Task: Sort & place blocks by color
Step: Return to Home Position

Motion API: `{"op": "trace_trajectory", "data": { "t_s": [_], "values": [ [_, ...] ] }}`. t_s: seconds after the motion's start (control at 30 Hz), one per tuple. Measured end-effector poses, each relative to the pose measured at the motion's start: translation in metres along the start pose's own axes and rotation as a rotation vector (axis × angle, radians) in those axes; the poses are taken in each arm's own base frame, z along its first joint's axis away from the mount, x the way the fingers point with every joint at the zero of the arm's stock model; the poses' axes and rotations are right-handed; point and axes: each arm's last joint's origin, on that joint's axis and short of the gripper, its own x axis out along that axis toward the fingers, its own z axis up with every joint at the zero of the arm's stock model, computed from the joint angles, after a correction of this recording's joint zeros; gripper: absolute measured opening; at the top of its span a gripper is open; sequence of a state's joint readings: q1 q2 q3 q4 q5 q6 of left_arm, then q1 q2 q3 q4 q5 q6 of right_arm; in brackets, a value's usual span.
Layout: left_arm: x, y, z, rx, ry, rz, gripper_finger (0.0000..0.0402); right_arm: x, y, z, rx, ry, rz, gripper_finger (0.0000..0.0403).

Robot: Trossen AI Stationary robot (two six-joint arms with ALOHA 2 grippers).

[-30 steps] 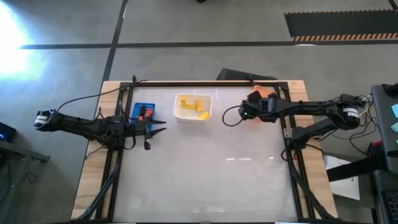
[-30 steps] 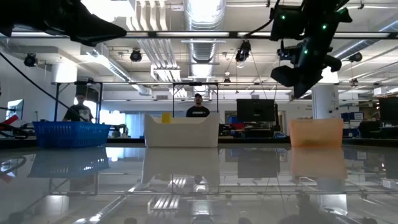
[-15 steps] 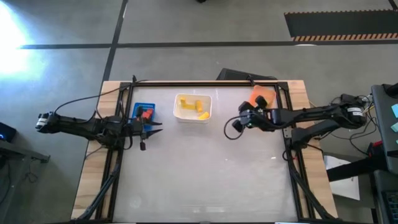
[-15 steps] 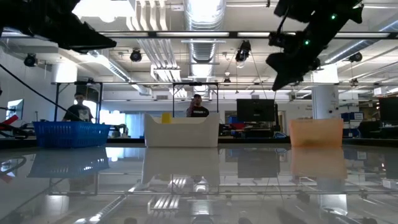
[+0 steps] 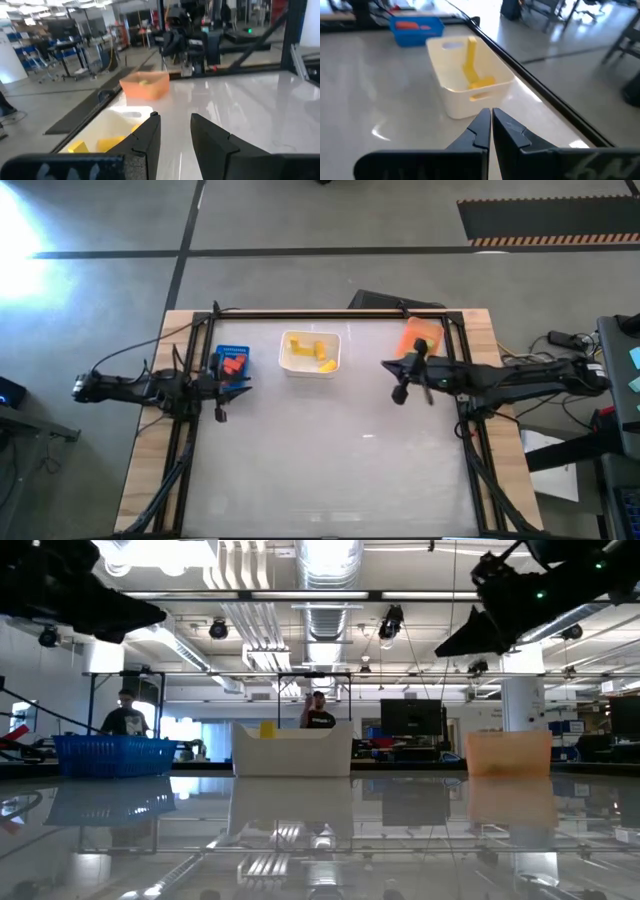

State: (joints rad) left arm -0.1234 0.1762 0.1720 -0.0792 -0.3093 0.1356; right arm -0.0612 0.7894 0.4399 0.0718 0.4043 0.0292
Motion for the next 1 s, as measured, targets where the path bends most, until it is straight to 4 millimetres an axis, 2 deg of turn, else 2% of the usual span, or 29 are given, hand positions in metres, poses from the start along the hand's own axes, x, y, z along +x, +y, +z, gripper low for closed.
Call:
{"op": "trace_trajectory", "data": {
  "t_s": [0.27,0.43,0.67,1.0],
  "values": [
    [-0.008,0.001,-0.012,-0.020,-0.062,0.009,0.0091,-0.026,-0.008,-0.022,0.039,-0.154,0.121,0.0008],
    [-0.009,0.001,-0.013,-0.022,-0.062,0.009,0.0091,-0.037,-0.013,-0.039,0.046,-0.210,0.124,0.0008],
    [-0.008,0.001,-0.015,-0.047,-0.047,0.006,0.0091,-0.058,-0.022,-0.052,0.082,-0.378,0.151,0.0008],
    [-0.008,0.001,-0.015,-0.070,-0.047,0.005,0.0091,-0.066,-0.025,-0.069,0.086,-0.485,0.150,0.0008]
  ]
}}
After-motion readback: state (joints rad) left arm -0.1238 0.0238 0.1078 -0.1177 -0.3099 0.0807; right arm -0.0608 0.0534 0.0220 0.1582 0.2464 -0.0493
